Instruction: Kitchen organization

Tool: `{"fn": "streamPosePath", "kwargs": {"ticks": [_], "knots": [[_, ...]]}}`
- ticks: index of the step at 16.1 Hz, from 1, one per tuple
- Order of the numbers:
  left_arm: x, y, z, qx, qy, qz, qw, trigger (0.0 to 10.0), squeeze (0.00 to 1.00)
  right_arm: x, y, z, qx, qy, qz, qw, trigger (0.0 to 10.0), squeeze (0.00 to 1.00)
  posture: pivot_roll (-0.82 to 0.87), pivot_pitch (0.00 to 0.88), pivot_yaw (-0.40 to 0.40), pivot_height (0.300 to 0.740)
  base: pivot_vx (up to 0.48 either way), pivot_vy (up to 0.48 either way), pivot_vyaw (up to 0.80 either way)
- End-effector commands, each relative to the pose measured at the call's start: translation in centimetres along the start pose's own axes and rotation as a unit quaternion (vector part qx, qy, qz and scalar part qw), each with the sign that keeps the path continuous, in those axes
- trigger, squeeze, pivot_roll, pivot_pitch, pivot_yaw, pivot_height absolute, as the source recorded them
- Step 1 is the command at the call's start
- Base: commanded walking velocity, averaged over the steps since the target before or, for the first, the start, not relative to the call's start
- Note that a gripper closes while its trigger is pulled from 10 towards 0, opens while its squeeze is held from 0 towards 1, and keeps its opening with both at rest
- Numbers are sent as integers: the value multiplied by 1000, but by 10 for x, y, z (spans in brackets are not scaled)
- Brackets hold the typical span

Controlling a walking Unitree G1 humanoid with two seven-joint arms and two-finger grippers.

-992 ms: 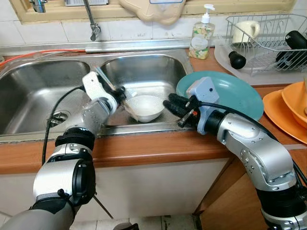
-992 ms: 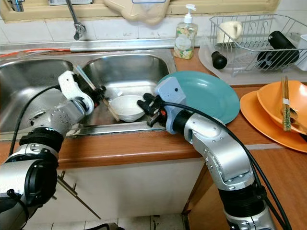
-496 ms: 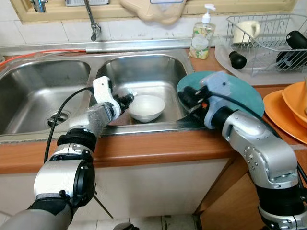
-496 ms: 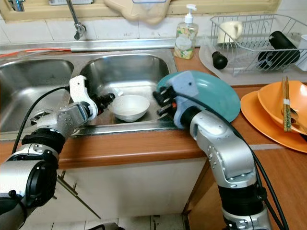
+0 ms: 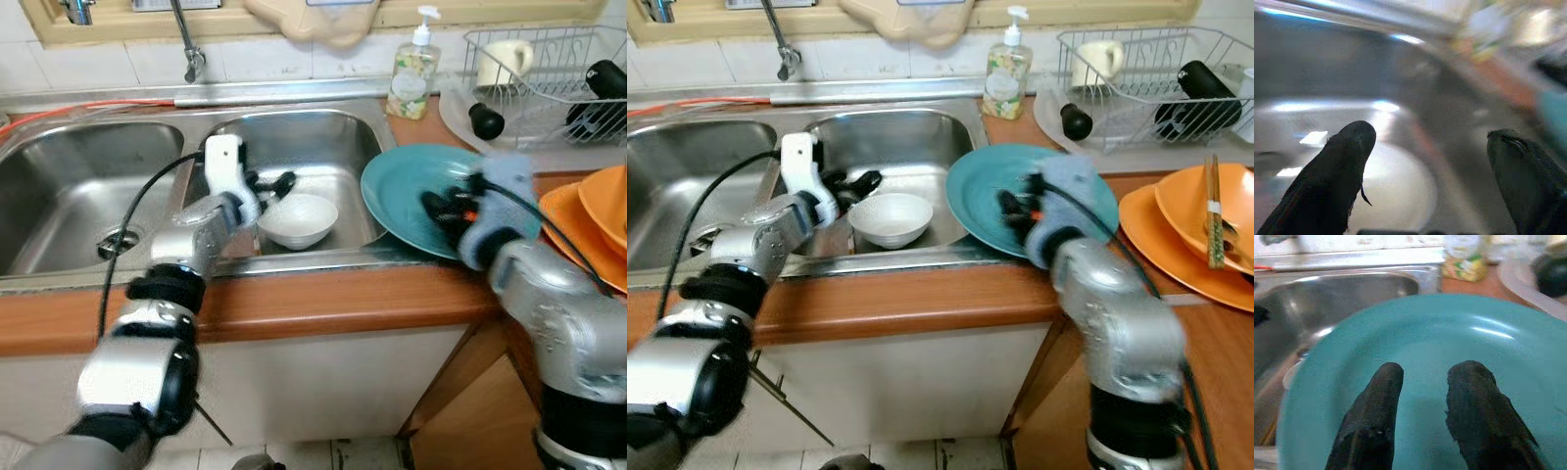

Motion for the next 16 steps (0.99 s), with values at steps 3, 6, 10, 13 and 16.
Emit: {"fn": "streamPosePath", "kwargs": {"ticks": [3,6,10,13,16], "knots": [[7,-18,0,-61,-19,61,996,10000,1000,3,-13,12,-29,3,-7,1000,10000,1000,-67,0,92,740,0,0,0],[0,-32,-5,-85,0,73,994,10000,576,5,-34,28,-69,11,-2,998,10000,1000,-73,0,93,740,0,0,0],[-12,-54,-6,-139,32,121,982,10000,0,7,-59,41,-124,24,-15,992,10000,1000,-80,0,100,740,0,0,0],[-27,-68,-8,-157,79,138,975,10000,0,4,-68,46,-145,43,-26,988,10000,1000,-79,0,99,740,0,0,0],[-38,-74,-9,-158,104,134,973,10000,0,-3,-55,41,-103,62,-54,991,10000,553,-79,0,98,740,0,0,0]]}}
Point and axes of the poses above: a point about 5 cm out from each wrist's last joint towards the gripper, its own z axis pointing back from the gripper into the wrist, its own x axis along the axis of the wrist's last joint, y = z × x, the point moved 3 cm from there along -z, pointing out of the wrist towards the gripper
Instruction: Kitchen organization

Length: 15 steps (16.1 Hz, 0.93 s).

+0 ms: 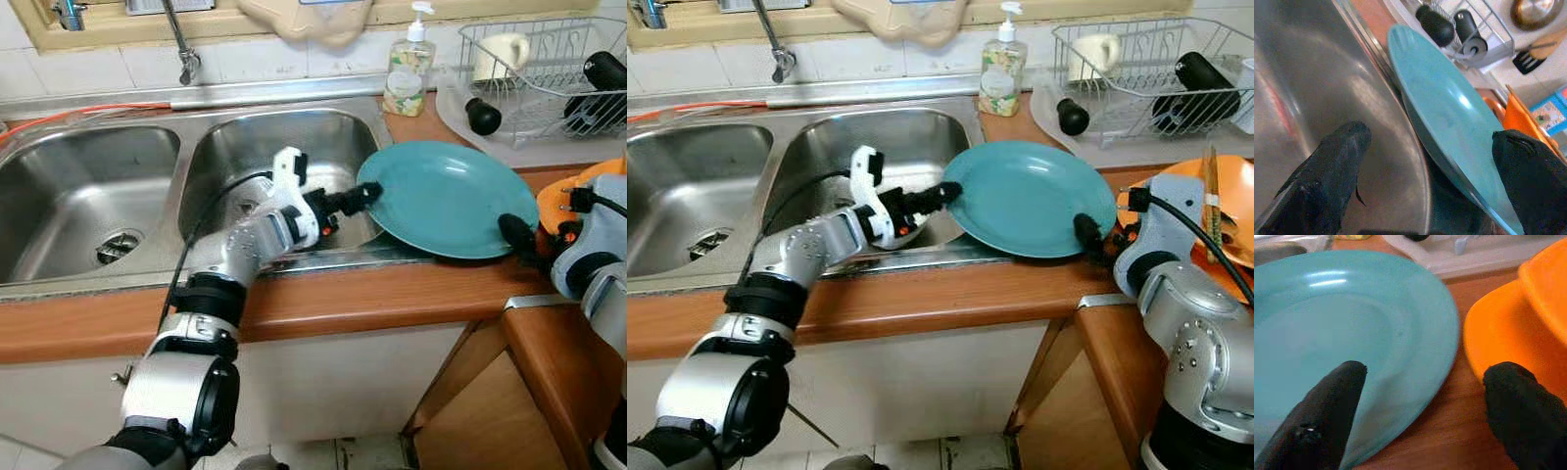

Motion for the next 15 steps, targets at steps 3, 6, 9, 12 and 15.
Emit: {"fn": "streamPosePath", "kwargs": {"ticks": [3,6,9,12,15], "knots": [[-3,-2,1,-7,8,4,1000,9725,0,-3,22,1,59,13,-12,998,10000,0,-75,0,96,740,0,0,0],[-5,-8,1,-29,8,9,1000,0,0,-8,34,-2,90,26,-16,995,10000,0,-70,0,92,740,0,0,0],[-6,-8,1,-29,7,14,999,0,0,-6,40,-3,105,23,-19,994,10000,0,-67,0,91,740,0,0,0],[-4,-7,4,-26,-2,19,999,0,0,-5,47,-4,118,19,-17,993,10000,0,-64,0,90,740,0,0,0],[-1,-4,5,-23,-15,23,999,0,0,-4,50,-5,125,15,-13,992,10000,0,-63,0,88,740,0,0,0]]}}
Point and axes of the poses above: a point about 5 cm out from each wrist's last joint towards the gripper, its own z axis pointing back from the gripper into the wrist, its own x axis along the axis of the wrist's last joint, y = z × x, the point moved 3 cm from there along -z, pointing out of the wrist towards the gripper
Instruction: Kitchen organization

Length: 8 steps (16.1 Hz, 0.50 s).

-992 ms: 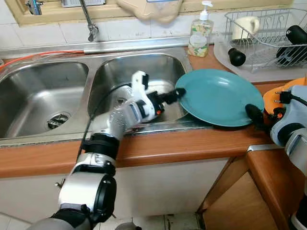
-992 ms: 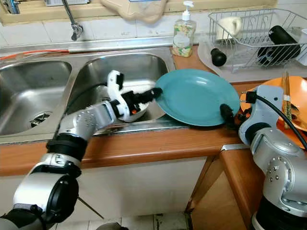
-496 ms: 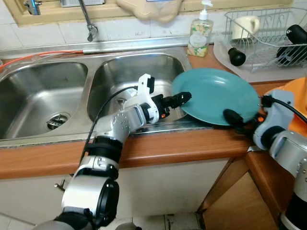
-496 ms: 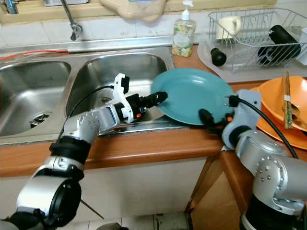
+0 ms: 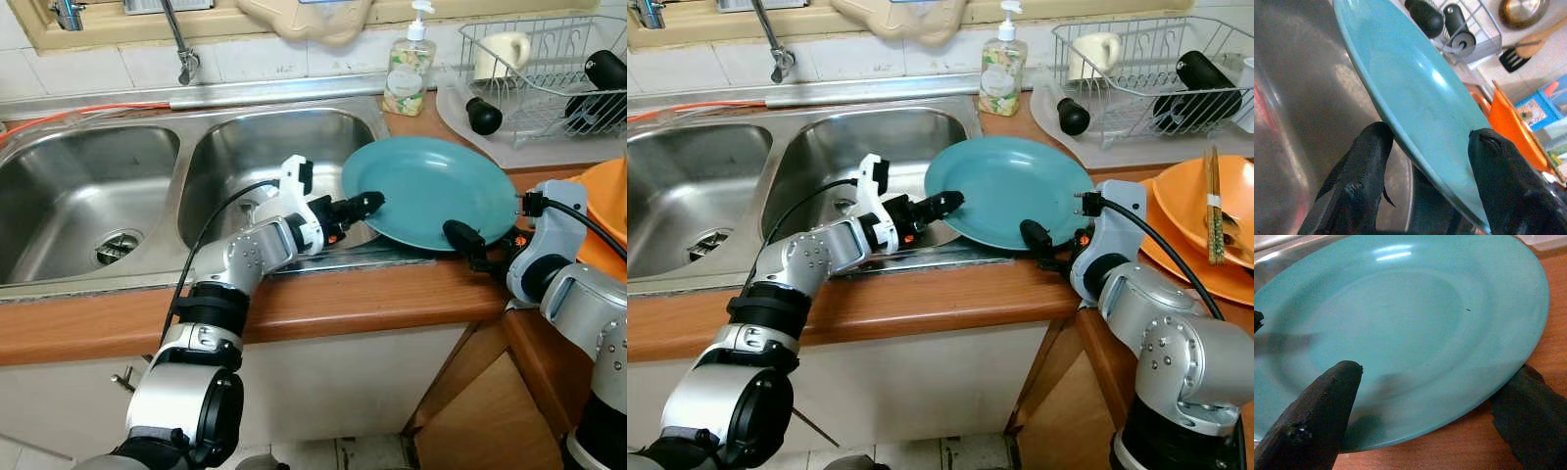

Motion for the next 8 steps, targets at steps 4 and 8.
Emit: {"fn": "streamPosePath", "kwargs": {"ticks": [4,8], "knots": [[8,-1,4,-5,-29,10,1000,0,0,8,16,-4,39,-16,16,999,10000,0,-60,0,84,740,0,0,0],[10,-1,6,-7,-41,19,999,0,0,9,25,-8,62,-20,29,997,10000,0,-57,0,79,740,0,0,0]]}}
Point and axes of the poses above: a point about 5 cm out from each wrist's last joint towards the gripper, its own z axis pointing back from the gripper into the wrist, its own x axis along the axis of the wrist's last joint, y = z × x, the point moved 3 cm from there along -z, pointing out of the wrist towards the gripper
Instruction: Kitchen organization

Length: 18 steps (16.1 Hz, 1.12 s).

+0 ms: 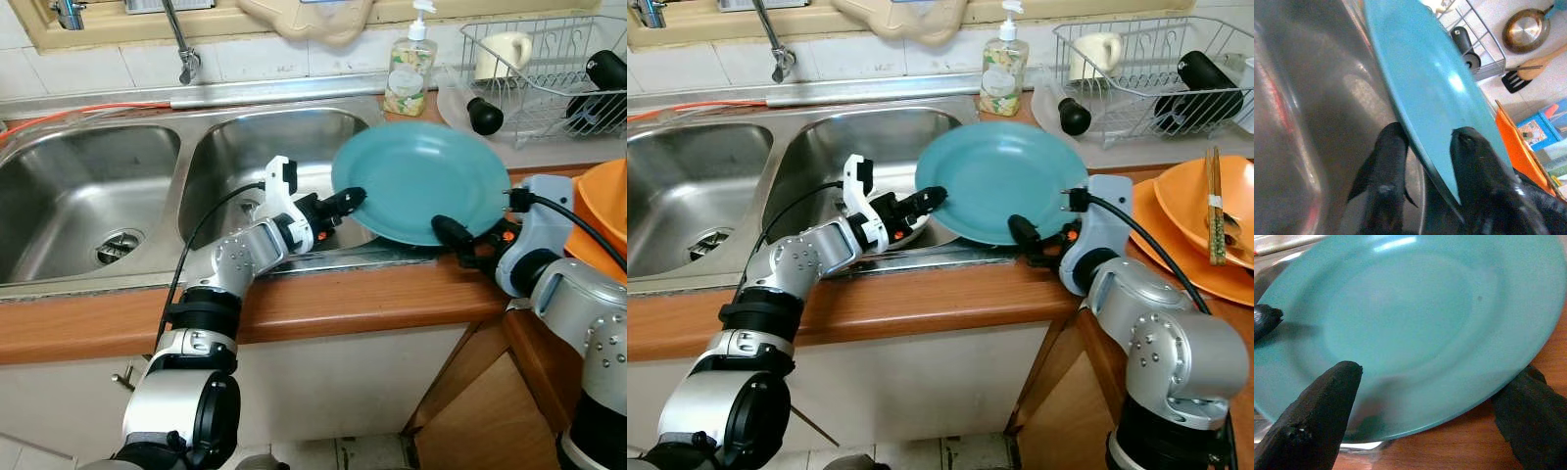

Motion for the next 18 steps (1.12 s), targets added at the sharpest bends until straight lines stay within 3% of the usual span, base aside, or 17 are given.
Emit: {"fn": "streamPosePath", "kwargs": {"ticks": [1,9,14,18], "knots": [[7,-9,-2,-19,-15,1,1000,0,0,8,14,-4,38,-12,9,999,10000,0,-57,0,78,740,0,0,0],[14,-11,7,-20,-39,2,999,0,0,11,21,-8,56,-25,24,998,10000,0,-54,0,76,740,0,0,0],[39,-8,32,12,-96,-23,995,0,0,21,37,-12,96,-46,46,993,10000,0,-42,0,71,740,0,0,0],[66,2,66,78,-166,-57,981,0,0,36,61,-17,153,-74,72,983,10000,0,-30,0,61,740,0,0,0]]}}
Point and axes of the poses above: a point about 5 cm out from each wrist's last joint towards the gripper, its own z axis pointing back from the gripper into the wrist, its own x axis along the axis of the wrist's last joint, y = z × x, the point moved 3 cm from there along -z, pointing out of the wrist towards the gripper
